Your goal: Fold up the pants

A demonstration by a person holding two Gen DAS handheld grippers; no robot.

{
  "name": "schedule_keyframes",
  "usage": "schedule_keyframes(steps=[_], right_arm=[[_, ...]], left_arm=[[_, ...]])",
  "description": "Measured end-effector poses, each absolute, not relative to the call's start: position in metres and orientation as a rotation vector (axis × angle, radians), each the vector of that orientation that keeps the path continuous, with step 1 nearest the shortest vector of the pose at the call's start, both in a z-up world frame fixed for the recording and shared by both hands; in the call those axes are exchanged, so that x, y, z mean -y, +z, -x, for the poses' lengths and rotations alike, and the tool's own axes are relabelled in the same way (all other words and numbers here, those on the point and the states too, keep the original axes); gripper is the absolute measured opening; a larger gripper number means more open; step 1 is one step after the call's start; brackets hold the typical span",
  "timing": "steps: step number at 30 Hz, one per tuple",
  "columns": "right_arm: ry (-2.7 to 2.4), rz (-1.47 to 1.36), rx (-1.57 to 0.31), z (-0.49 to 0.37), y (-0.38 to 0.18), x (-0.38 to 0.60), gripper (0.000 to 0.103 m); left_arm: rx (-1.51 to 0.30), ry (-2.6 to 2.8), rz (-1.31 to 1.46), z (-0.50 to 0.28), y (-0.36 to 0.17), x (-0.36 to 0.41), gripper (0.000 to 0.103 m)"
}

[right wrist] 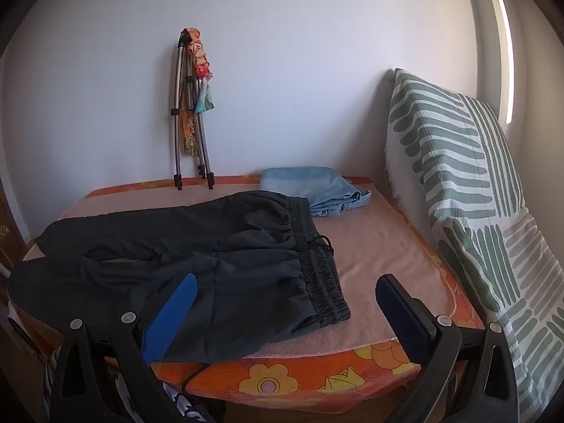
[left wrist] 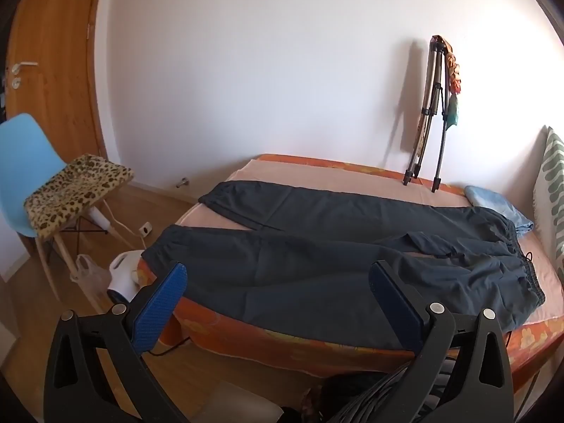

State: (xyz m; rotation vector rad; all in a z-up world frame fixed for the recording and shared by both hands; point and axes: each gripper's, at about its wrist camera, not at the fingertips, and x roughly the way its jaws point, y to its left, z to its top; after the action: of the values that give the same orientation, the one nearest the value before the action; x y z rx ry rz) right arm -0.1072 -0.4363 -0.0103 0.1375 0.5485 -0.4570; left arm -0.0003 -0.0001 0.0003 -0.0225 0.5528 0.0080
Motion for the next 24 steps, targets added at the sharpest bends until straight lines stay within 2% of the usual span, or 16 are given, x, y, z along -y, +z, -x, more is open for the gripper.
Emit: schedule_keyframes(steps=[24], right_arm=[[-0.451, -0.149, -0.558, 0.1074, -0.0120, 0.4372, 0.103]], left_arm=[[-0.550, 0.003, 0.020, -0.0007, -0.0045, -0.0009, 0.103]])
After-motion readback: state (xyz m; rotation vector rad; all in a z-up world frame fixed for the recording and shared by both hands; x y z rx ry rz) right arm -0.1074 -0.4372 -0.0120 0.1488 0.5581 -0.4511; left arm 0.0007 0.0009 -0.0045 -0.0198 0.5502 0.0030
